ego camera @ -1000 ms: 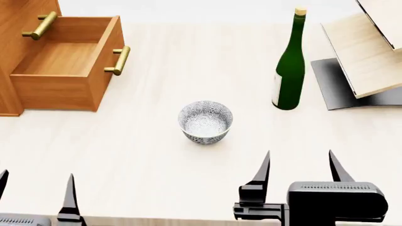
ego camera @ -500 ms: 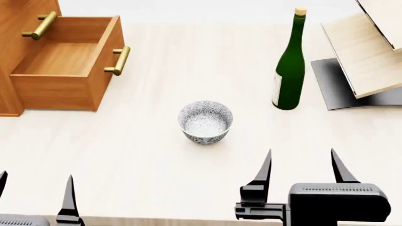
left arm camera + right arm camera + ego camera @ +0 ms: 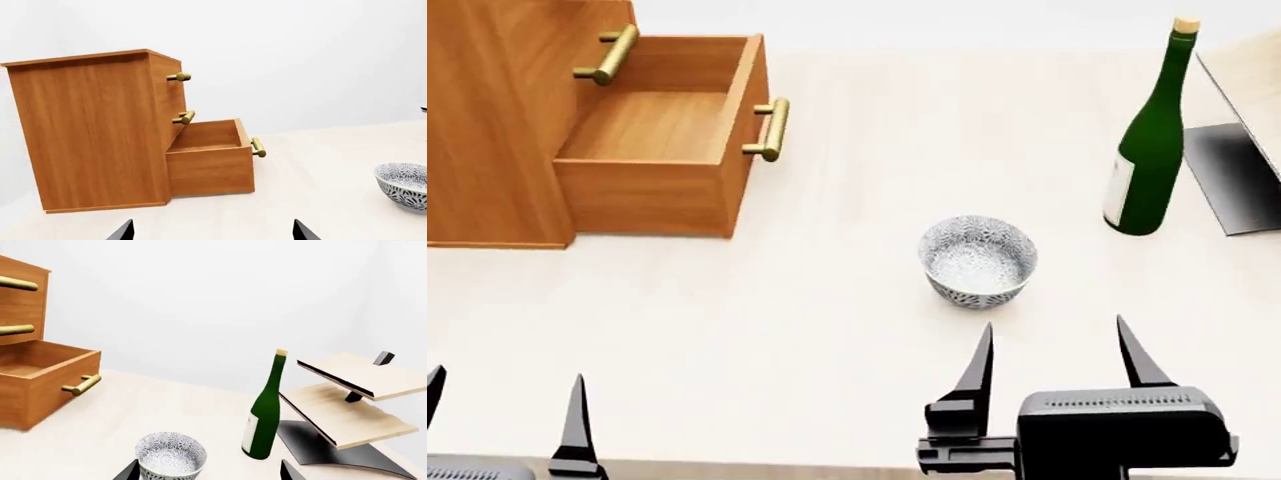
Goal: Close the bottom drawer of the cabinet.
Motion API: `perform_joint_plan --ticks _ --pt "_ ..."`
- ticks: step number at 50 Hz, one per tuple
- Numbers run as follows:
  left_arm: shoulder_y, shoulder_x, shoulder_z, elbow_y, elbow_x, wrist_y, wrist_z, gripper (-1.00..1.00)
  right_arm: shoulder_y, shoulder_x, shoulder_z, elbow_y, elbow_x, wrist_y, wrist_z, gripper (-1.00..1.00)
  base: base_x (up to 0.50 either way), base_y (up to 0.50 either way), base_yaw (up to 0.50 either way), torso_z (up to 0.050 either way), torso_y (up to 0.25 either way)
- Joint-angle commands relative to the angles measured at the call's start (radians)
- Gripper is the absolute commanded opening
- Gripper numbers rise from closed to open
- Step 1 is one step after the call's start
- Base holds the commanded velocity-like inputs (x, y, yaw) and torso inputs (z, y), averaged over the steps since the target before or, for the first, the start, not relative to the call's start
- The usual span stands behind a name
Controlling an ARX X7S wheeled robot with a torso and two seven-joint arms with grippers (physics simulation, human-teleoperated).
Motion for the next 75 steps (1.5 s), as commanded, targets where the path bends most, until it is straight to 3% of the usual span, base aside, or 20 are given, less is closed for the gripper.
perform_joint_plan --ticks 1,60,75 --pt "0.008 0.02 -0.01 -0.003 0.005 -0.014 0.001 1.0 -0.007 -0.016 0.02 0.006 0.006 -0.01 -0.022 1.0 0.0 0.5 0.0 0.0 0.0" --pt "-0.003 -0.009 0.03 -0.022 -0.023 -0.012 -0.031 1.0 -0.011 0.002 0.025 0.014 0.054 -0.027 0.006 1.0 0.0 0.5 0.0 0.0 0.0" --pt "0.003 -0.015 0.037 -0.021 -0.03 -0.008 -0.04 1.0 -0.008 -0.008 0.057 0.015 0.116 -0.017 0.004 1.0 0.0 0.0 0.0 0.0 0.0"
